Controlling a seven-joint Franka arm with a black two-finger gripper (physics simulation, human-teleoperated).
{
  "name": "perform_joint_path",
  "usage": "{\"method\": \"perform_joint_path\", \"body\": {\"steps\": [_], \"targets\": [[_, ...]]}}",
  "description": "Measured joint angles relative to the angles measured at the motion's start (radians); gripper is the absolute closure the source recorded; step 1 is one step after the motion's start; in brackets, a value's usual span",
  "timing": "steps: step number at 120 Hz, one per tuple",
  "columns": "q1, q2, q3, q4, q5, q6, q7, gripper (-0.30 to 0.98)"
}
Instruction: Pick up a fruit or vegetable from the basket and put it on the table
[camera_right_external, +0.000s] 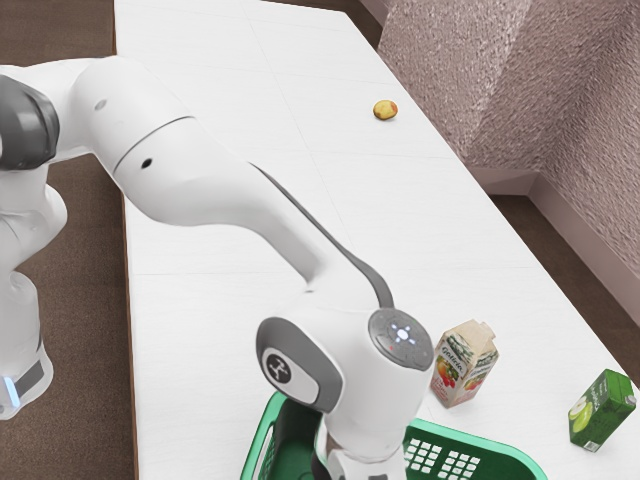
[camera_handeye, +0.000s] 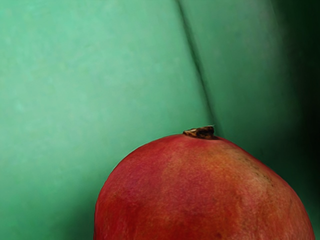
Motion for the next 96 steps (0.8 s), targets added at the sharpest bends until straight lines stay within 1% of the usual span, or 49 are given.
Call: {"method": "perform_joint_path", "body": {"steps": [33, 51, 71, 80, 96], "targets": [[0.0, 0.0, 0.0, -0.015, -0.003, 0.018, 0.0, 0.15], [0.0, -0.003, 0.0, -0.015, -0.001, 0.023, 0.001, 0.33], [0.001, 0.0, 0.0, -0.015, 0.005, 0.026, -0.003, 0.4], [0.0, -0.006, 0.0, -0.013, 0.007, 0.025, -0.005, 0.4], [0.0, -0.081, 0.001, 0.026, 0.014, -0.006, -0.007, 0.4]]}}
